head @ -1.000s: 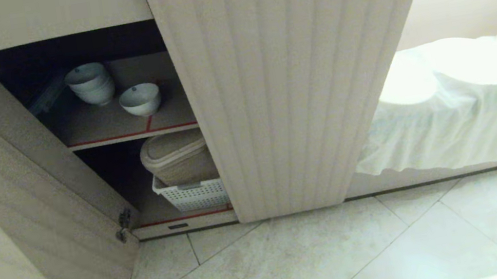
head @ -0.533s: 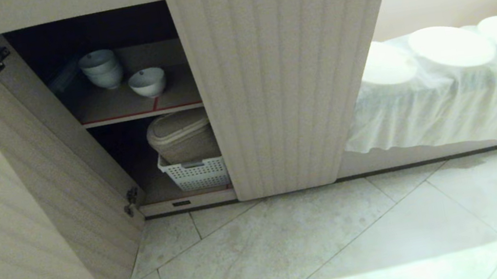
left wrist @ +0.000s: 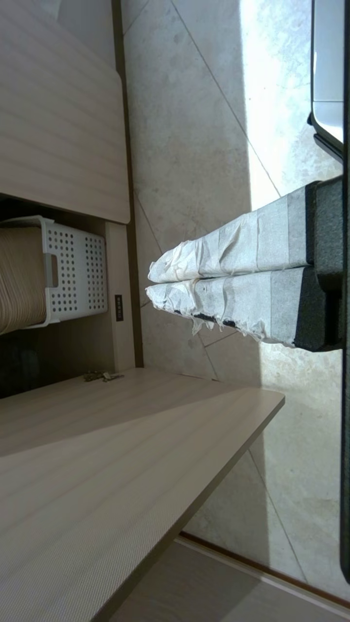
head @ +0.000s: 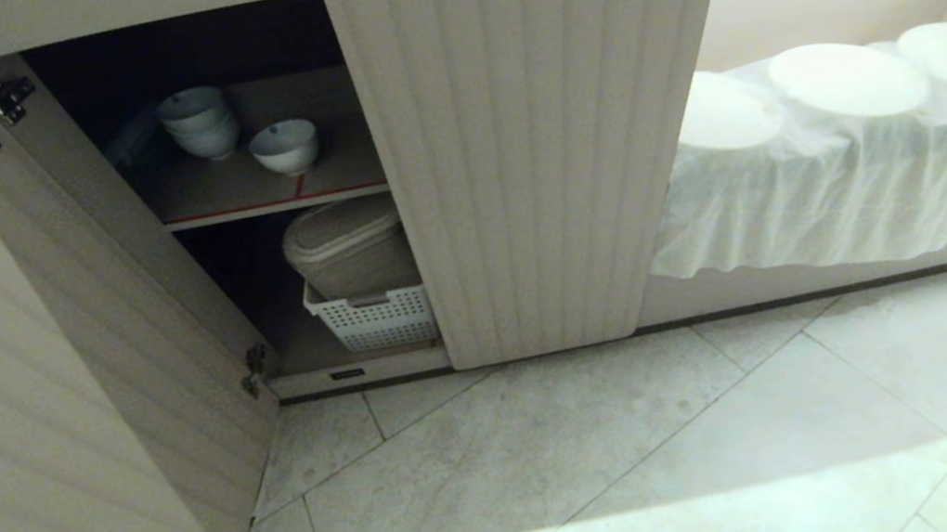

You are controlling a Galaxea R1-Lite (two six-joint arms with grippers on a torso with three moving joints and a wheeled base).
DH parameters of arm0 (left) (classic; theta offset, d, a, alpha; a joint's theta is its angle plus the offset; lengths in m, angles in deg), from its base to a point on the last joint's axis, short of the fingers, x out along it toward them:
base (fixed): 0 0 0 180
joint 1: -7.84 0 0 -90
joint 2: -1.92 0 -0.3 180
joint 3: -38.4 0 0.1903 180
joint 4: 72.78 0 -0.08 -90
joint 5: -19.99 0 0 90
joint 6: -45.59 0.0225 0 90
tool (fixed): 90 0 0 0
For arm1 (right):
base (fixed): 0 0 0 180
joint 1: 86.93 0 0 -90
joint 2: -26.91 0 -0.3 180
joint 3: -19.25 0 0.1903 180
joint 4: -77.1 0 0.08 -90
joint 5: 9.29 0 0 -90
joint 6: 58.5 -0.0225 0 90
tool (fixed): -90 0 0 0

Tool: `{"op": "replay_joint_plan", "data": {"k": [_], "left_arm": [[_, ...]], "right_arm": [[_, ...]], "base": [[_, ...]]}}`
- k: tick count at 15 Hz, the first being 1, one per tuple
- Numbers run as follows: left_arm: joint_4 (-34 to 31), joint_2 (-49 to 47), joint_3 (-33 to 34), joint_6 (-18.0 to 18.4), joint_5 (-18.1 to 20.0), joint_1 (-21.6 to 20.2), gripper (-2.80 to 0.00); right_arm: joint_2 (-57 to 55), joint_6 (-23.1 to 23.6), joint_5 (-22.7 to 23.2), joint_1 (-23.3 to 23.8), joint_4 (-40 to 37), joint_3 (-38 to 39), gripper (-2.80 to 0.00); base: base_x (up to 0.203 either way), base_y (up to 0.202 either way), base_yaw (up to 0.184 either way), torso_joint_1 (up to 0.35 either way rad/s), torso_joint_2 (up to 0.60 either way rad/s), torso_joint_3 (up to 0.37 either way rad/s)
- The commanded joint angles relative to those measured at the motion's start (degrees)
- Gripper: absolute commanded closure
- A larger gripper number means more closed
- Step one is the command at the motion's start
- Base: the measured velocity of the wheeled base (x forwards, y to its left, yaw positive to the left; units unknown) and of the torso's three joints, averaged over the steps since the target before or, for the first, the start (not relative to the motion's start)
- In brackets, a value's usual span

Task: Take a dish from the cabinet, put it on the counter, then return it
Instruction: Close the cabinet door

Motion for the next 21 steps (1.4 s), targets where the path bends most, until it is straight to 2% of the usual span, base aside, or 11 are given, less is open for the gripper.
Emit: {"op": "replay_joint_plan", "data": {"k": [1,21], "left_arm": [[0.0,0.0,0.0,0.0,0.0,0.0,0.0],[0.0,0.0,0.0,-0.3,-0.1,0.0,0.0]], "right_arm": [[0.0,0.0,0.0,0.0,0.0,0.0,0.0],[0.0,0.0,0.0,-0.1,0.0,0.0,0.0]], "base": [[0.0,0.0,0.0,0.0,0.0,0.0],[0.0,0.0,0.0,0.0,0.0,0.0]]}}
